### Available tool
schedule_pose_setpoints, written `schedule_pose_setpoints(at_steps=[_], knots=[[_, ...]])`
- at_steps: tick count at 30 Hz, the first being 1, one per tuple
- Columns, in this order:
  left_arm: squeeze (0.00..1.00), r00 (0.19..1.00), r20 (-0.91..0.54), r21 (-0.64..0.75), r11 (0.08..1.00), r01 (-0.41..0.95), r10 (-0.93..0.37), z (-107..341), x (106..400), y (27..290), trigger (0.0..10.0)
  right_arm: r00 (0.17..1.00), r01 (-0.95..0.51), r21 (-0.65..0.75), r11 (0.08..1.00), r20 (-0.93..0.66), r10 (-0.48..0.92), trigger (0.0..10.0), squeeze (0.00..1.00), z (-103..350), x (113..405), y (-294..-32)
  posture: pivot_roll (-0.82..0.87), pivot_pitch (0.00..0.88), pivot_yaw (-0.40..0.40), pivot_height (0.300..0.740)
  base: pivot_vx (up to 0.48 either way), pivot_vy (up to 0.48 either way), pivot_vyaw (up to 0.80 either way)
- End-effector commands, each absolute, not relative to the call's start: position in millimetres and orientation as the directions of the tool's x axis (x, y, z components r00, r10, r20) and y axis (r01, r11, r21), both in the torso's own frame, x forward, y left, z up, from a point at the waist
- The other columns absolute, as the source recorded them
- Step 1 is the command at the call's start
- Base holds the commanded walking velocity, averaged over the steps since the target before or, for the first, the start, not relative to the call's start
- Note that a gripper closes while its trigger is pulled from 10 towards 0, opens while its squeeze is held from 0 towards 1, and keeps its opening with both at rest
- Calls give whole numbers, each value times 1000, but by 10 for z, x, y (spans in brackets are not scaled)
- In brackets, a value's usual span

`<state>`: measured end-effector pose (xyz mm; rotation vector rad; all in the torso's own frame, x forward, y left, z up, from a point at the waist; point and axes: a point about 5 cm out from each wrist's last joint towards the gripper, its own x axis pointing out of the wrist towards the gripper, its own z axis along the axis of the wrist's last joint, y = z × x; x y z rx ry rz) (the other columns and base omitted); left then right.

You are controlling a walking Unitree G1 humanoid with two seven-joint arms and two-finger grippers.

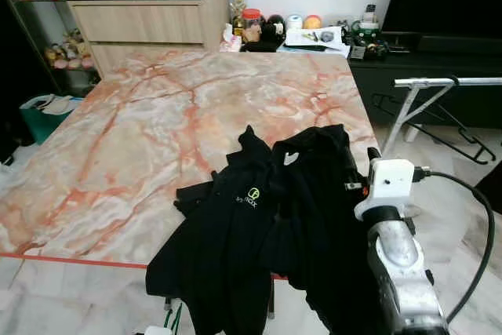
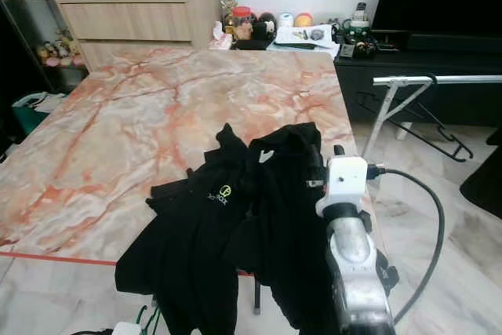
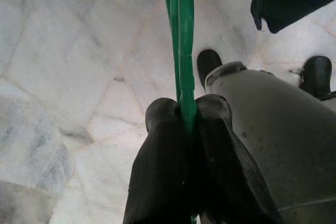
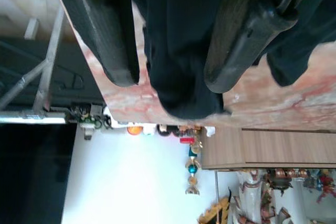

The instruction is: Hang hanger

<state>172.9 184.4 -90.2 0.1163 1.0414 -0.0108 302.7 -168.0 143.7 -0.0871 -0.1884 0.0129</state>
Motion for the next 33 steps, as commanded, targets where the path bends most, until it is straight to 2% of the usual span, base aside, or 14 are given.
schedule_pose_setpoints(at_steps=[1, 6, 33], knots=[[0, 490, -870, 100, 992, 74, 51, -916, 1698, 1858, 10000, 980, 2, -80, 997, 198, 14, 10000, 0, 1497, 2996, -1671, -27, 66, 51, 740, 0, 0, 0], [0, 493, -869, 106, 991, 78, 55, -914, 1702, 1860, 10000, 986, 11, -59, 998, 165, -1, 10000, 0, 1413, 2878, -1651, -26, 59, 53, 740, 0, 0, 0], [0, 491, -870, 98, 992, 78, 47, -922, 1679, 1865, 10000, 991, 35, -40, 999, 134, -29, 10000, 0, 1372, 2787, -1617, -30, 33, 57, 740, 0, 0, 0]])
